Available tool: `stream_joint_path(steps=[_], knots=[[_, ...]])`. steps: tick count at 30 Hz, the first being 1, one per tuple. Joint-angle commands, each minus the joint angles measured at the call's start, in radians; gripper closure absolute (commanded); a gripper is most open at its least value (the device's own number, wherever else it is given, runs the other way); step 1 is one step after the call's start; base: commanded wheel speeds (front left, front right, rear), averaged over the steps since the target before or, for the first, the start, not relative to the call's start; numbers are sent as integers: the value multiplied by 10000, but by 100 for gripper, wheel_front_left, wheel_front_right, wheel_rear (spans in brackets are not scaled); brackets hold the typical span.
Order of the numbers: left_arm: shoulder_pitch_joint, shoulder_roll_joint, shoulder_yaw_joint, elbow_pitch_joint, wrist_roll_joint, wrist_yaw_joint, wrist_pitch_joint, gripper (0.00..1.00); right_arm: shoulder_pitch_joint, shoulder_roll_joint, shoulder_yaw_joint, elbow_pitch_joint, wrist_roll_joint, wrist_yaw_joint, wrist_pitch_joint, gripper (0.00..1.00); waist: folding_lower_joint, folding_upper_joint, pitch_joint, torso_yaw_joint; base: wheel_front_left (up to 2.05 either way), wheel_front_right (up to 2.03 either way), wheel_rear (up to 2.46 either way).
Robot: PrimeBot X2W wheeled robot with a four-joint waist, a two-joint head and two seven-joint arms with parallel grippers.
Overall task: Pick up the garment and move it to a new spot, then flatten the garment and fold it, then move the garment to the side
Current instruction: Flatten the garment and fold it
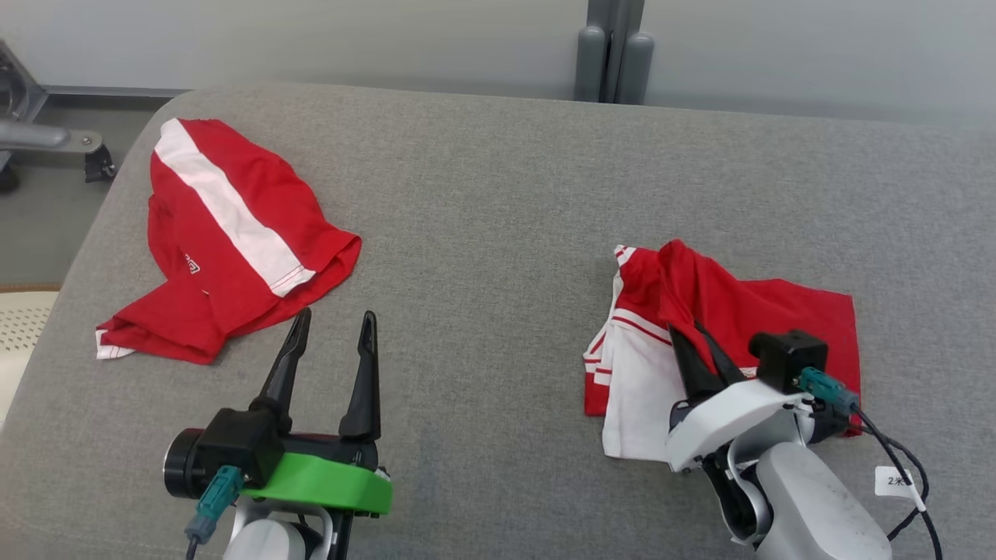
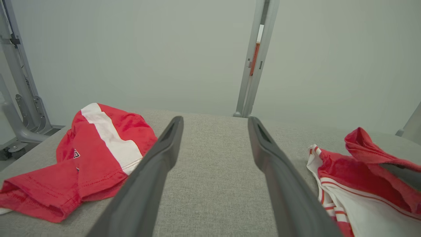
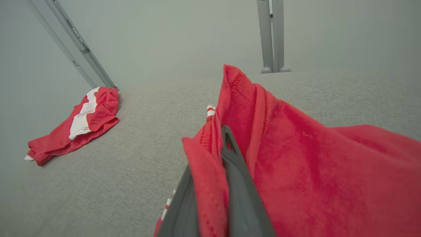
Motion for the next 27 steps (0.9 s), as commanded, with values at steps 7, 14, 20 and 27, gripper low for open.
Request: stream_joint_path(steps=[7, 14, 20, 27], knots=[[-38, 15, 60, 63, -21, -3, -1, 0, -422, 53, 587, 929, 362, -14, -113, 100, 0, 0, 240, 495, 0, 0, 0], [-110, 15, 34, 124, -85, 36, -1, 0, -601, 46, 1403, 1295, 960, -16, -121, 0, 0, 0, 318, 606, 0, 0, 0], [-64, 15, 30, 170, -83, 90, -1, 0, -657, 42, 2042, 638, 1312, -16, -120, 0, 0, 0, 262, 423, 0, 0, 0], [-27, 15, 162, 0, -178, 72, -1, 0, -769, -138, 1328, -441, -268, -16, -116, 0, 0, 0, 191, -142, 0, 0, 0]])
